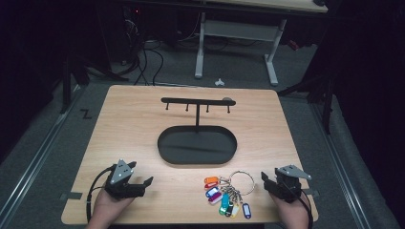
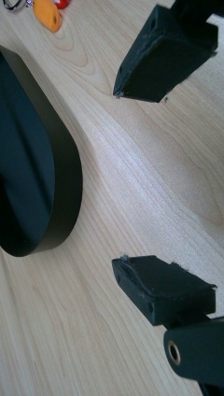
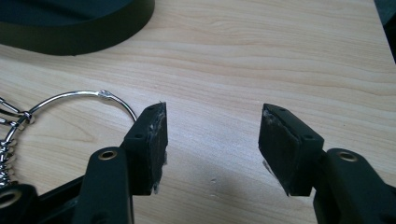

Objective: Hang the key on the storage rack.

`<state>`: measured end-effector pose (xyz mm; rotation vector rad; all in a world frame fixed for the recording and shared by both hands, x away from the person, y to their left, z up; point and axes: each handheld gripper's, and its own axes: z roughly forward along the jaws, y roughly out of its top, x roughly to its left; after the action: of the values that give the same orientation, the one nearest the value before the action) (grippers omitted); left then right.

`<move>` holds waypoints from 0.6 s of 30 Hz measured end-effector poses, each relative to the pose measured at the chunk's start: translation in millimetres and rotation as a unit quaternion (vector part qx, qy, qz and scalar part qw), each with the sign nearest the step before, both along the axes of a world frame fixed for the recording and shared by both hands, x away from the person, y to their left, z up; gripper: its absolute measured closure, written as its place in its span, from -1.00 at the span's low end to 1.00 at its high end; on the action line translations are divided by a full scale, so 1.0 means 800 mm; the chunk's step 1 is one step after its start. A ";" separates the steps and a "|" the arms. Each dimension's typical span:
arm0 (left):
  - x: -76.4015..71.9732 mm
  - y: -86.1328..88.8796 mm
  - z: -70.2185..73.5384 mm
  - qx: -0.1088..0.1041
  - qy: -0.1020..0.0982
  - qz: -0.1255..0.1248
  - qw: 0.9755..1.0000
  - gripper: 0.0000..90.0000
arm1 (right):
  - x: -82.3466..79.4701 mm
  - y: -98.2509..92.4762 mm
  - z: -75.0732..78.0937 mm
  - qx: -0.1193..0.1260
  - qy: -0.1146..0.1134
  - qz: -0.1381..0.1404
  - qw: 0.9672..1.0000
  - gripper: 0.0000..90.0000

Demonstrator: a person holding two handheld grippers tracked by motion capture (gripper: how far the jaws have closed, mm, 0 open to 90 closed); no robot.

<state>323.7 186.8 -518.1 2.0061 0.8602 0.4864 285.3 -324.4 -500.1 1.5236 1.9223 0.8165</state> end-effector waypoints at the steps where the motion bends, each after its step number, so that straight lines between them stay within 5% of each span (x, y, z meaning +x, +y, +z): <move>1: 0.000 0.000 0.000 0.000 0.000 0.000 1.000 -0.66 | 0.000 0.000 0.000 0.000 0.000 0.000 1.000 -0.05; 11: -0.003 -0.001 0.002 -0.003 0.000 -0.003 1.000 -0.66 | 0.015 0.006 0.008 -0.027 0.082 0.028 0.996 -0.03; 18: -0.002 -0.002 0.001 0.000 0.001 -0.002 1.000 -0.66 | 0.032 0.015 0.020 -0.040 0.137 0.053 0.988 -0.01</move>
<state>322.4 185.2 -517.4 2.0094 0.8565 0.4817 310.5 -312.7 -484.4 1.5621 2.2230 0.5877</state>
